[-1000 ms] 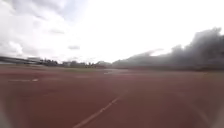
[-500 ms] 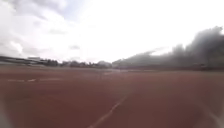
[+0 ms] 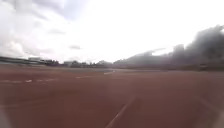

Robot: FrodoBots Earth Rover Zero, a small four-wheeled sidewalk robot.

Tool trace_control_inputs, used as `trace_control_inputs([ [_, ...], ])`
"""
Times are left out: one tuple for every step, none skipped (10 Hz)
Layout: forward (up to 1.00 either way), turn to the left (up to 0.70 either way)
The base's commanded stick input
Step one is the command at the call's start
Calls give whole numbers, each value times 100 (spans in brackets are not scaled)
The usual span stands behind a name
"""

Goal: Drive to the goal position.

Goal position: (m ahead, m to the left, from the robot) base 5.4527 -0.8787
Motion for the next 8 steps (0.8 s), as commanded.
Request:
trace_control_inputs([
  [70, 0],
  [70, 0],
  [70, 0],
  [70, 0],
  [70, 0],
  [70, 0],
  [70, 0],
  [70, 0],
])
